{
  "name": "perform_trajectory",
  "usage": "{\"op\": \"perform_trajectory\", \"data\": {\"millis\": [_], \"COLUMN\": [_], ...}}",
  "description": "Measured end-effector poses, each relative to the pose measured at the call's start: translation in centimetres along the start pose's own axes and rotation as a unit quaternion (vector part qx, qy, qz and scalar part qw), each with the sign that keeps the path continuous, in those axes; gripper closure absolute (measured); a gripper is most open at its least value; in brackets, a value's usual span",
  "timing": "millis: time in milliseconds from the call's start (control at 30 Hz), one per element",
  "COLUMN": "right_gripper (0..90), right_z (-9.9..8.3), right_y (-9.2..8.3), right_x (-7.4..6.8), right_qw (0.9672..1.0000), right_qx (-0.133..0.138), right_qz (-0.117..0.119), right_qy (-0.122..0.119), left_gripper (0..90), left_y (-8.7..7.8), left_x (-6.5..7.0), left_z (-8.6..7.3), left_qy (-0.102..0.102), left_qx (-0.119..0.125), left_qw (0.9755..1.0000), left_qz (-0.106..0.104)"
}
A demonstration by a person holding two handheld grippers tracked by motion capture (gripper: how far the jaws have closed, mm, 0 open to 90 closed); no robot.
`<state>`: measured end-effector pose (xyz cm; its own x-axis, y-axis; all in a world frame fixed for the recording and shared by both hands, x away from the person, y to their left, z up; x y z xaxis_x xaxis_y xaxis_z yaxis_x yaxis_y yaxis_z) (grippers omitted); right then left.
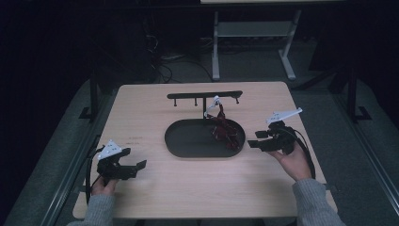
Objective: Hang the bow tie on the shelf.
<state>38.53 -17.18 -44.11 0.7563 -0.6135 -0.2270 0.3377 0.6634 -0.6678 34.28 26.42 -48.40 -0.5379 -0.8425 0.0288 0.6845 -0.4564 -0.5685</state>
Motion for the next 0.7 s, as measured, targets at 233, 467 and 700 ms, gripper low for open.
{"op": "perform_trajectory", "data": {"millis": [233, 467, 700], "right_gripper": [43.7, 42.9, 42.3], "right_z": [-1.2, -2.6, -4.0], "right_y": [-0.3, -0.7, -1.0], "right_x": [0.4, 0.8, 1.1], "right_qw": [0.9999, 0.9997, 0.9993], "right_qx": [0.002, 0.006, 0.008], "right_qz": [-0.004, -0.008, -0.011], "right_qy": [0.012, 0.024, 0.036], "left_gripper": [13.0, 13.0, 13.1], "left_y": [0.0, 0.0, 0.1], "left_x": [0.0, 0.0, 0.0], "left_z": [0.0, -0.1, -0.1], "left_qy": [0.0, 0.002, 0.002], "left_qx": [0.0, -0.002, 0.0], "left_qw": [1.0, 1.0, 1.0], "left_qz": [0.0, 0.001, 0.001]}}
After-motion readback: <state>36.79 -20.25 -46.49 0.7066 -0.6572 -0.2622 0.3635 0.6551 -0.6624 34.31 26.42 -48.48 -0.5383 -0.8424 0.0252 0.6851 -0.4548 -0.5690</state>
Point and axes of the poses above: each handheld gripper's, and its own axes: y roughly forward along the jaws, z roughly out of its top, x roughly to its right, the point moved 8 cm from there along y, roughly forward along the jaws, and after that the axes turned 5 degrees about z, right-handed, at the moved point
